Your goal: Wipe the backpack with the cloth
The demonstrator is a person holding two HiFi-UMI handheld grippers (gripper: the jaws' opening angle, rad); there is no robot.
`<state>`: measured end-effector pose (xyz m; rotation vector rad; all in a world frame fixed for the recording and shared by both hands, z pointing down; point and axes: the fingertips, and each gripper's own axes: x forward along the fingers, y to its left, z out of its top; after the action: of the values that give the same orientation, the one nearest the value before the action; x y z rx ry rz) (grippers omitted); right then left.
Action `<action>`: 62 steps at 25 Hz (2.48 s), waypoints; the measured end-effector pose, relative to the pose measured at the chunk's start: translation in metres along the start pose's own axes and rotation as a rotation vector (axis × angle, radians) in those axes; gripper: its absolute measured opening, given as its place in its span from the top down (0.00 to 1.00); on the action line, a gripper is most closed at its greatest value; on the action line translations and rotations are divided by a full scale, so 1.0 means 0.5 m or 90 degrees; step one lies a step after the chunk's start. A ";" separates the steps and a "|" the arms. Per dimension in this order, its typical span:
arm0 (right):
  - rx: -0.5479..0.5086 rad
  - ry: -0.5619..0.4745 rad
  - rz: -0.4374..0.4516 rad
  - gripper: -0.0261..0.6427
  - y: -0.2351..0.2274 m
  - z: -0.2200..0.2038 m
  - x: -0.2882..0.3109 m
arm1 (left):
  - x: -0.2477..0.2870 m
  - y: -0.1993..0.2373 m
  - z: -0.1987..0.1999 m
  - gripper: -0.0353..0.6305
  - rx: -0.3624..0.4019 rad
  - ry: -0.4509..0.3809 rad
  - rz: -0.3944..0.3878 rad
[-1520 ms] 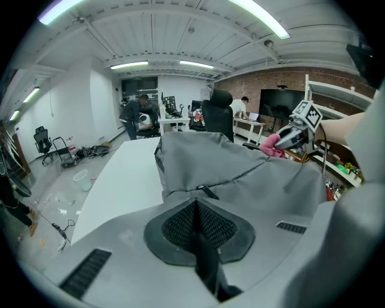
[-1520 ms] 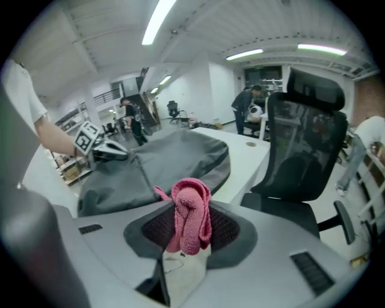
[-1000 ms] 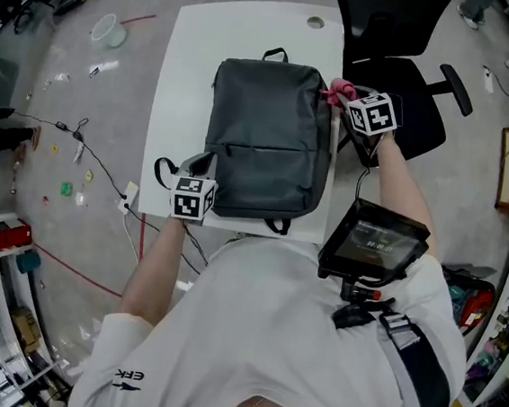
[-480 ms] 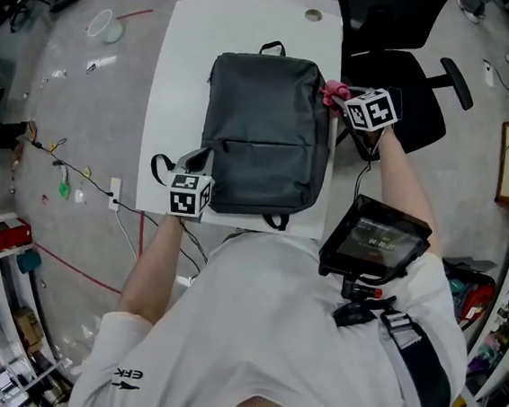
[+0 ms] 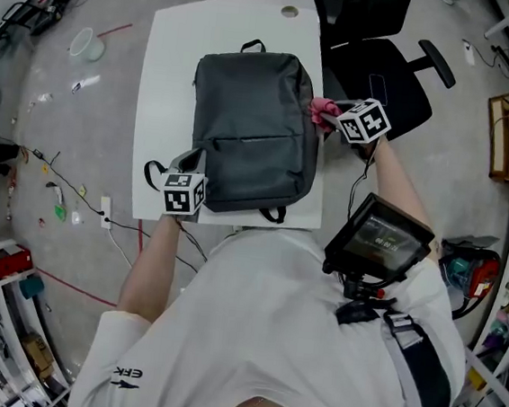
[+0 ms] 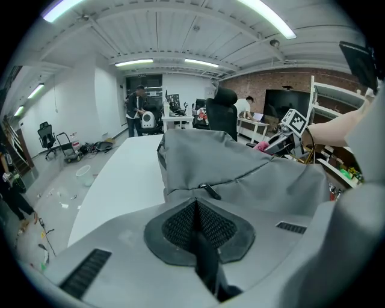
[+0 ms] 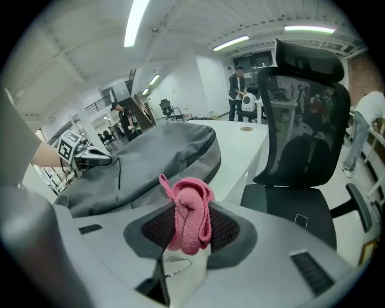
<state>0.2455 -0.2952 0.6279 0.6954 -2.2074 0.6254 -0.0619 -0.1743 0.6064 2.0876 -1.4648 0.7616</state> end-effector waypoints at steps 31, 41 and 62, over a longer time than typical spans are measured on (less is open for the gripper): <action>0.031 0.054 0.007 0.77 0.241 -0.207 -0.089 | -0.008 -0.010 -0.006 0.94 0.031 -0.031 -0.043; 0.020 0.063 0.062 0.77 0.332 -0.234 -0.104 | -0.011 -0.009 -0.012 0.94 0.027 -0.044 -0.044; -0.009 -0.191 -0.196 0.77 0.253 0.081 -0.201 | -0.073 -0.002 -0.025 0.94 0.016 -0.101 -0.085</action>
<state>0.2037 -0.1982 0.4994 1.1574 -2.3007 0.3659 -0.0732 -0.1408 0.5905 2.2837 -1.3857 0.5774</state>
